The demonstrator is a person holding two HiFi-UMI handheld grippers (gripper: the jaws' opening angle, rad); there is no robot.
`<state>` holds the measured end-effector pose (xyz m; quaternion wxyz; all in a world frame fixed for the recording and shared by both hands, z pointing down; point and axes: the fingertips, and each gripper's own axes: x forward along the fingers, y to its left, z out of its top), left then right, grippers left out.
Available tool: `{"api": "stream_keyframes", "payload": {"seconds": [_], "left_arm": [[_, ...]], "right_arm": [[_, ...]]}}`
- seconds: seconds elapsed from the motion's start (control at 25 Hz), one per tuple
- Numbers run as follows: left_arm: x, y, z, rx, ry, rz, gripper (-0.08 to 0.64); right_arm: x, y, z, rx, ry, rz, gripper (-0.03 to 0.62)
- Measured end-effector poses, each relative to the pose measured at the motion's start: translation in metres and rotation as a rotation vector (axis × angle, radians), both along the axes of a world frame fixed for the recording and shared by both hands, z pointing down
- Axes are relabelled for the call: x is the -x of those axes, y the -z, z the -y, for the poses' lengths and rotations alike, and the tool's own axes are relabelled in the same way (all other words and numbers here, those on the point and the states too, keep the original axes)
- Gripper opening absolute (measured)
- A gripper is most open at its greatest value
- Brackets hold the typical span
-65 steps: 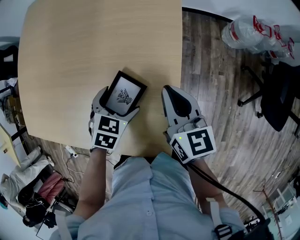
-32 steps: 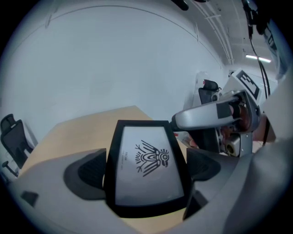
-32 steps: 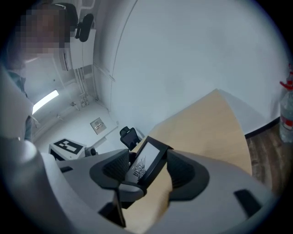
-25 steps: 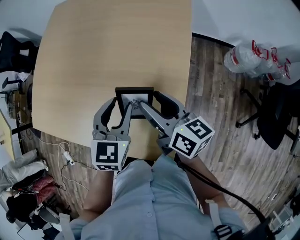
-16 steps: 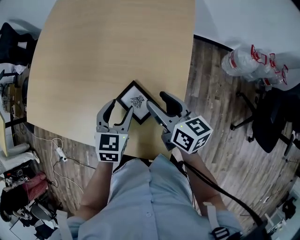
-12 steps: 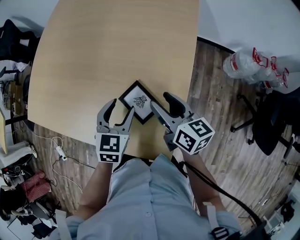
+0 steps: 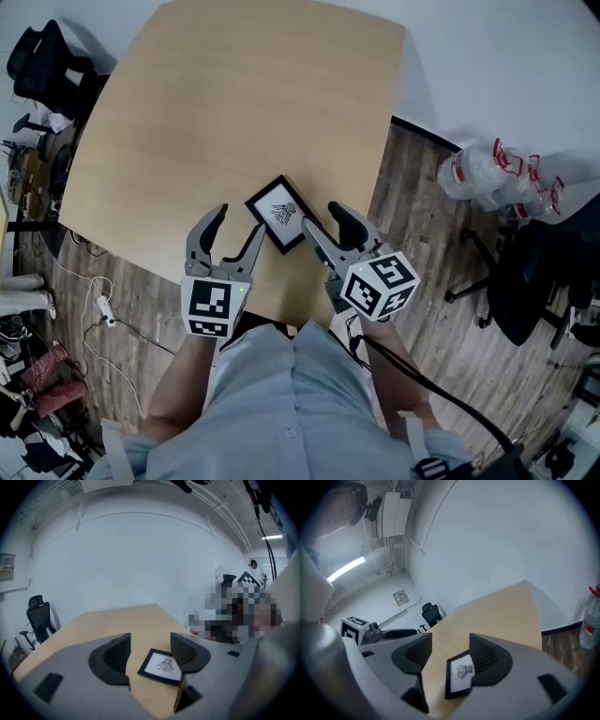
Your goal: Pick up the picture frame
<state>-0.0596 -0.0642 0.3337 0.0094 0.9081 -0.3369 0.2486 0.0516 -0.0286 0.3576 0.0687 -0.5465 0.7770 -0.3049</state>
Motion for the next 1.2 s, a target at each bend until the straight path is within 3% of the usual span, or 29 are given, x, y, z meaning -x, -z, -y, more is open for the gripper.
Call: {"api": "stream_keyframes", "payload": {"seconds": [0.28,0.6,0.68,0.96,1.2], "left_arm": [[0.014,0.039,-0.021,-0.073,0.097,-0.071,0.260],[0.029,0.079,-0.031,-0.149,0.155,-0.139,0.111],[0.034,0.085,-0.026,-0.159,0.168,-0.154,0.014],[0.040,0.094,0.001,-0.132,0.200,-0.246,0.003],[0.050,0.086,0.021,-0.053,0.198,-0.279,0.003]], "right_arm": [[-0.004,0.019,-0.017,-0.046,0.042,-0.063,0.249],[0.004,0.024,-0.022,-0.048,0.084,-0.127,0.249],[0.009,0.021,-0.019,-0.034,0.093,-0.149,0.249],[0.018,-0.007,0.008,0.057,0.114,-0.236,0.262],[0.029,-0.045,0.029,0.188,0.152,-0.328,0.317]]}}
